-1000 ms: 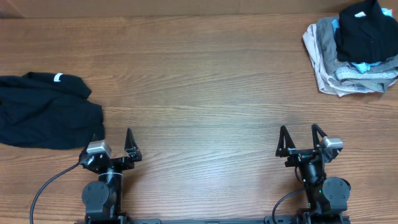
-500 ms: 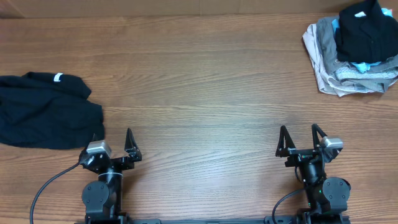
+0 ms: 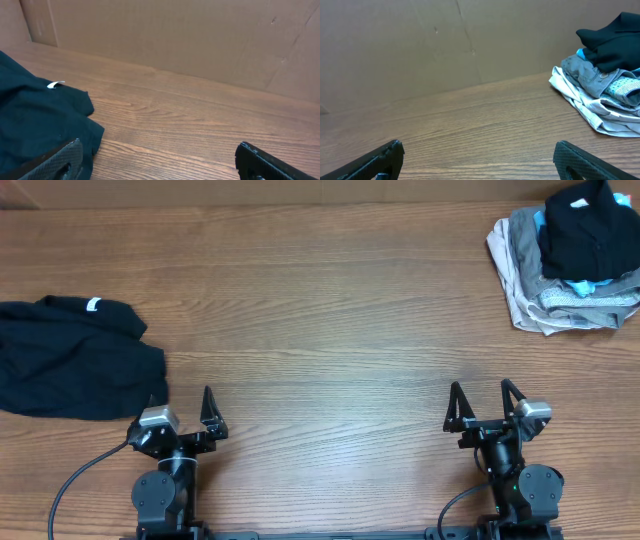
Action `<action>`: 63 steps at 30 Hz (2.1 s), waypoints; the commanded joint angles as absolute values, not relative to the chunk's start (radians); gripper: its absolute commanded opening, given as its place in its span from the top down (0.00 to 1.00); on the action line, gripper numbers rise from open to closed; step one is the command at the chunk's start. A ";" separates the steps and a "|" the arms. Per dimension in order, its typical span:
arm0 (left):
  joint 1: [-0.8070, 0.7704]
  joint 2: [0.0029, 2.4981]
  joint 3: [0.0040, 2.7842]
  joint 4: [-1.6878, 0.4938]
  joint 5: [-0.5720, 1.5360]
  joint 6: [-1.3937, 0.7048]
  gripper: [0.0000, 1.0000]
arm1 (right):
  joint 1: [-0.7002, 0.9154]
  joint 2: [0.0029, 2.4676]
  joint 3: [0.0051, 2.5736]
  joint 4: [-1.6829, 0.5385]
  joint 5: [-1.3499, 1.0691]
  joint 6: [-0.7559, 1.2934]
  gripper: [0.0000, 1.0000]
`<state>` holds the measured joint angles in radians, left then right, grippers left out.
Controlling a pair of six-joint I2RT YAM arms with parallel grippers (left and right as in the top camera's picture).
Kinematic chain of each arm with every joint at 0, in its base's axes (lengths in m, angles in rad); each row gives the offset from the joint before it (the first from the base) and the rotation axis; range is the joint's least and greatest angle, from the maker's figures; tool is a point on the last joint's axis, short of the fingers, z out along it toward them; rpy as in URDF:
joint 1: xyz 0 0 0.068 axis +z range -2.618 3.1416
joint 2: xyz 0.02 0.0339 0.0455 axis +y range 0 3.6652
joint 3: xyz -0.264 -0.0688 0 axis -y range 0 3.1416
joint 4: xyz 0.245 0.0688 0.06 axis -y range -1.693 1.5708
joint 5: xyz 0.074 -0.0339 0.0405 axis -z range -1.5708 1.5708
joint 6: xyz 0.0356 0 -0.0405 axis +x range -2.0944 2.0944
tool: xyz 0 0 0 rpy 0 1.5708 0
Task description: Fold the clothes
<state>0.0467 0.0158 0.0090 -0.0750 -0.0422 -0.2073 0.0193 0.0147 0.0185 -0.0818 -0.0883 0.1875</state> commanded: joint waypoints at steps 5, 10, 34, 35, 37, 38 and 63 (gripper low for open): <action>0.054 0.004 0.005 -0.071 -0.052 -0.195 0.00 | 0.012 0.003 0.008 -0.076 -0.079 0.195 0.00; 0.054 0.004 0.005 -0.071 -0.052 -0.195 0.00 | 0.012 0.003 0.008 -0.075 -0.093 0.196 0.00; 0.054 0.130 0.310 -0.203 0.199 -0.072 0.00 | 0.012 0.087 0.255 -0.091 -0.325 0.194 0.00; 0.054 0.163 0.346 -0.222 0.199 -0.061 0.00 | 0.012 0.111 0.283 -0.101 -0.329 0.194 0.00; 0.054 0.242 0.426 -0.268 0.199 -0.051 0.00 | 0.012 0.171 0.344 -0.118 -0.340 0.195 0.00; 0.054 0.294 0.477 -0.299 0.200 -0.046 0.00 | 0.012 0.210 0.378 -0.123 -0.350 0.195 0.00; 0.054 1.453 1.516 -1.024 0.220 0.083 0.00 | 0.012 1.297 1.079 -0.656 -0.695 0.176 0.00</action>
